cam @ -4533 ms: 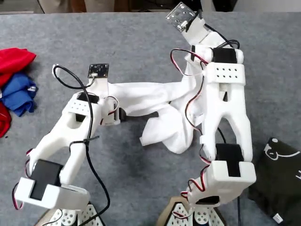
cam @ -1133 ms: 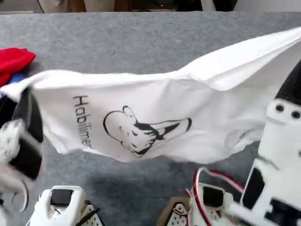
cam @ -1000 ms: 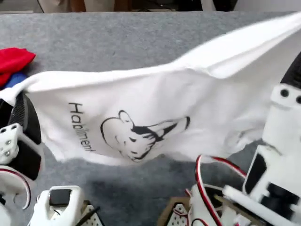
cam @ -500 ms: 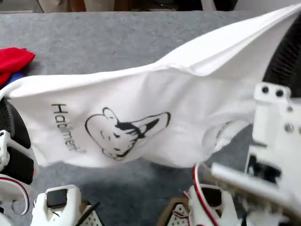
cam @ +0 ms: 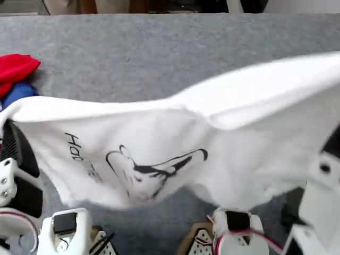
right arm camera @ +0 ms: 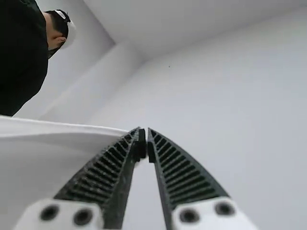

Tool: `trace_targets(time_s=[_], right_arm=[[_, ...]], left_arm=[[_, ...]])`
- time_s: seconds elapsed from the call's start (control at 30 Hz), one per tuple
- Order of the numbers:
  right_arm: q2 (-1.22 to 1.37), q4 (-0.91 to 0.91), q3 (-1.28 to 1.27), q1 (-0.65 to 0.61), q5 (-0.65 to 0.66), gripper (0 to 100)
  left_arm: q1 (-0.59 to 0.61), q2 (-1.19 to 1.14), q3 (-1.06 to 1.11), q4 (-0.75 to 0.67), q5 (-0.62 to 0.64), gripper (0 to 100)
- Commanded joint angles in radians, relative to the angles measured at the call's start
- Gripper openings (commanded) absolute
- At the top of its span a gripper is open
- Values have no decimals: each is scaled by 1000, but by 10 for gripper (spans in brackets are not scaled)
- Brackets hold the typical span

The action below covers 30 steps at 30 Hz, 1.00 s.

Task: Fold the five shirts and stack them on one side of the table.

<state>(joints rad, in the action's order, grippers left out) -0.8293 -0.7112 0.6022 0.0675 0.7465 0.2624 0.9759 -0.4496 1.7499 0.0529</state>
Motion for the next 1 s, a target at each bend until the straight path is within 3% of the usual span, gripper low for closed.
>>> trace_targets(time_s=[0.0, 0.4, 0.63, 0.8, 0.97], right_arm=[[61, 51, 10, -2, 11, 5], [65, -252, 5, -8, 6, 5], [65, -520, -153, -54, -35, 5], [67, -775, -435, -243, -123, 5], [67, -887, -685, -509, -244, 7]], left_arm=[[3, 1, 57, 6, -12, 18], [2, 4, 382, 0, -11, 18], [2, 4, 563, -118, -11, 18], [8, 2, 741, -230, -43, 18], [9, 2, 890, -331, -115, 18]])
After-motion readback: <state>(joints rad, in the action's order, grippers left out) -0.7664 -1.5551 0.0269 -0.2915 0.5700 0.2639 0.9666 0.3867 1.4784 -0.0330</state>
